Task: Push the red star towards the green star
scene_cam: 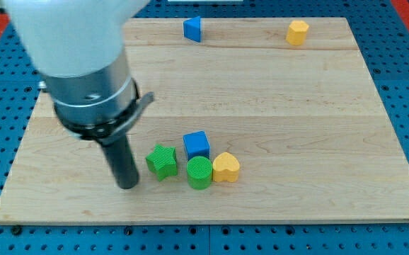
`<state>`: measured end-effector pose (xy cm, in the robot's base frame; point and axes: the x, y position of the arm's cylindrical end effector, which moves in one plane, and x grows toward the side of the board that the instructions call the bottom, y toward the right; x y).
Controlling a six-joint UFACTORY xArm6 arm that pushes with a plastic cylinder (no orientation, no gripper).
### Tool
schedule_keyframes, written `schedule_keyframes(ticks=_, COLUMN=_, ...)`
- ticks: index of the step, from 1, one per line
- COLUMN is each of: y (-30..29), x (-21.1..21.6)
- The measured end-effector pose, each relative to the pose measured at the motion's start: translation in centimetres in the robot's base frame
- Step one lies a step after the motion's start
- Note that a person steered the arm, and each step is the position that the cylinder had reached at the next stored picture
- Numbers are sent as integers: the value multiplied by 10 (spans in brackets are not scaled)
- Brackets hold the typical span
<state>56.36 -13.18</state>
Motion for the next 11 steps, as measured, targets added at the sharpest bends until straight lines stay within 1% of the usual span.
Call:
schedule_keyframes(ticks=1, y=-84, x=-28)
schedule_keyframes(ticks=2, y=-141, x=-92)
schedule_keyframes(ticks=3, y=-142, x=-162)
schedule_keyframes(ticks=4, y=-142, x=-202)
schedule_keyframes(ticks=5, y=-112, x=-196)
schedule_keyframes(ticks=6, y=-57, x=-139)
schedule_keyframes(ticks=7, y=-37, x=-131)
schedule_keyframes(ticks=8, y=-68, x=-162)
schedule_keyframes(ticks=9, y=-14, x=-145)
schedule_keyframes(ticks=11, y=21, x=-144)
